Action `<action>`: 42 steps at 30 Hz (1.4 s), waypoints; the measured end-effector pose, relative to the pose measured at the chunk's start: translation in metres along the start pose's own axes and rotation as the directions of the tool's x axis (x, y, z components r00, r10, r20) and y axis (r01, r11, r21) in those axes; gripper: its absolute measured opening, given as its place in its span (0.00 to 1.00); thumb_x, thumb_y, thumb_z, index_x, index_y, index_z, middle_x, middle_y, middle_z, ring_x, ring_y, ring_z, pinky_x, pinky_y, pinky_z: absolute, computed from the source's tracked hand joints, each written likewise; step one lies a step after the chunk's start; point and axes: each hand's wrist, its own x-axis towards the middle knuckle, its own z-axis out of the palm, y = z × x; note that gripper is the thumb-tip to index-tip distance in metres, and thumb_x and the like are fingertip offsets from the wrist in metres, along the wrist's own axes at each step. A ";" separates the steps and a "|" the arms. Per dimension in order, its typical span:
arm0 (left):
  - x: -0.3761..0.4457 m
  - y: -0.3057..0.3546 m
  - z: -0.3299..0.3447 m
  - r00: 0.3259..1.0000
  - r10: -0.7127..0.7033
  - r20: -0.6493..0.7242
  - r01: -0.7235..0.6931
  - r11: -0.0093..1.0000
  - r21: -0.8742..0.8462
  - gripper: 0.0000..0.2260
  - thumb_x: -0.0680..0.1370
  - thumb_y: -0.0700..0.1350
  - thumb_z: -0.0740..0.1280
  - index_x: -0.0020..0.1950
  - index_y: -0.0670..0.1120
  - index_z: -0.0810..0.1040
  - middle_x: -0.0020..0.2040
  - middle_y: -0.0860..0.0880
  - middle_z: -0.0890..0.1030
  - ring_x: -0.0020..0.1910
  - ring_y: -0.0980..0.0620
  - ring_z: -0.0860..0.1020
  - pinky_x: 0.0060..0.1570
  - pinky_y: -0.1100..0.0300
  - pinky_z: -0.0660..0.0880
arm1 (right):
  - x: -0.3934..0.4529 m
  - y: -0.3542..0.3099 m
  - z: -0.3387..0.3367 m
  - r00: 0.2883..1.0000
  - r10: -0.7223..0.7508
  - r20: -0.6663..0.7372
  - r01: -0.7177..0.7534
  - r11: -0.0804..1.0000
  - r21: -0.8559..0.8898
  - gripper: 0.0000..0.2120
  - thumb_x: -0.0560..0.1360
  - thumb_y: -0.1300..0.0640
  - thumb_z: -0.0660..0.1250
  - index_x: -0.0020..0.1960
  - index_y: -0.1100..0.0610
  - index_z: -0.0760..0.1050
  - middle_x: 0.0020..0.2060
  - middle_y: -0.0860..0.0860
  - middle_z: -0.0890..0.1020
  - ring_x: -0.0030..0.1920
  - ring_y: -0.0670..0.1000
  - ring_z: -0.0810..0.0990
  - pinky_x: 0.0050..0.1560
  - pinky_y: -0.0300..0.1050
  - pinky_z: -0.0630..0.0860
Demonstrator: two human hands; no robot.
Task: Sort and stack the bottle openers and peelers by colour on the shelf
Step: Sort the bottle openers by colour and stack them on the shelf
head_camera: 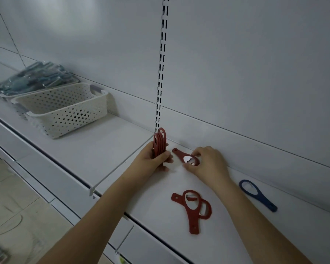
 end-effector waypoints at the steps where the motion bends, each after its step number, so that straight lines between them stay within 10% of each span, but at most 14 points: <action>1: 0.000 0.001 0.001 1.000 -0.002 -0.005 0.002 1.000 0.004 0.09 0.81 0.40 0.66 0.61 0.44 0.74 0.46 0.44 0.83 0.47 0.51 0.83 0.42 0.59 0.79 | 0.000 -0.002 0.000 1.000 -0.011 -0.015 0.011 1.000 -0.015 0.21 0.69 0.40 0.73 0.56 0.51 0.76 0.50 0.48 0.79 0.51 0.51 0.76 0.51 0.45 0.75; 8: 0.001 -0.003 -0.004 0.996 0.079 -0.029 -0.078 0.997 0.024 0.11 0.81 0.37 0.65 0.63 0.41 0.74 0.59 0.45 0.82 0.61 0.52 0.80 0.60 0.47 0.78 | -0.001 -0.009 -0.029 0.986 -0.037 -0.164 0.090 0.940 0.329 0.07 0.76 0.59 0.68 0.53 0.53 0.81 0.44 0.47 0.84 0.41 0.42 0.79 0.41 0.24 0.71; 13: -0.003 0.000 -0.003 0.985 0.170 -0.008 -0.159 0.937 0.310 0.15 0.78 0.46 0.69 0.65 0.53 0.77 0.58 0.54 0.82 0.60 0.54 0.80 0.64 0.47 0.75 | 0.007 -0.037 -0.069 0.991 -0.055 -0.123 0.109 0.862 0.494 0.05 0.74 0.60 0.72 0.48 0.52 0.82 0.36 0.46 0.83 0.35 0.42 0.83 0.44 0.37 0.80; 19: -0.004 -0.002 0.004 0.992 0.124 -0.001 -0.120 0.964 0.238 0.13 0.78 0.40 0.70 0.62 0.46 0.78 0.50 0.47 0.84 0.53 0.51 0.83 0.50 0.52 0.82 | 0.008 -0.064 -0.068 0.988 -0.094 0.118 -0.014 0.721 0.693 0.05 0.77 0.60 0.69 0.50 0.60 0.82 0.42 0.55 0.86 0.39 0.49 0.86 0.47 0.45 0.83; 26: -0.004 -0.001 0.003 0.999 0.035 -0.034 -0.031 0.993 0.110 0.08 0.78 0.39 0.69 0.56 0.39 0.76 0.51 0.41 0.83 0.52 0.49 0.84 0.44 0.53 0.83 | -0.019 0.000 -0.058 0.944 0.151 0.292 -0.142 0.988 -0.051 0.23 0.68 0.41 0.76 0.53 0.57 0.75 0.48 0.50 0.80 0.46 0.50 0.80 0.47 0.45 0.78; 34: -0.005 0.003 -0.002 1.000 0.015 0.012 -0.015 1.000 0.020 0.12 0.80 0.43 0.68 0.59 0.36 0.73 0.45 0.41 0.80 0.42 0.54 0.80 0.51 0.45 0.82 | -0.022 -0.003 -0.052 0.879 0.148 0.453 -0.180 0.983 0.029 0.11 0.70 0.51 0.76 0.42 0.59 0.82 0.36 0.53 0.86 0.41 0.51 0.84 0.41 0.41 0.77; 42: -0.011 0.009 -0.001 0.997 0.049 0.066 -0.053 0.997 0.061 0.11 0.81 0.41 0.66 0.58 0.36 0.72 0.51 0.39 0.84 0.53 0.45 0.83 0.53 0.53 0.81 | -0.014 -0.018 -0.058 0.983 0.015 0.183 -0.124 0.789 0.601 0.01 0.77 0.60 0.70 0.47 0.56 0.80 0.32 0.49 0.84 0.30 0.43 0.80 0.34 0.34 0.73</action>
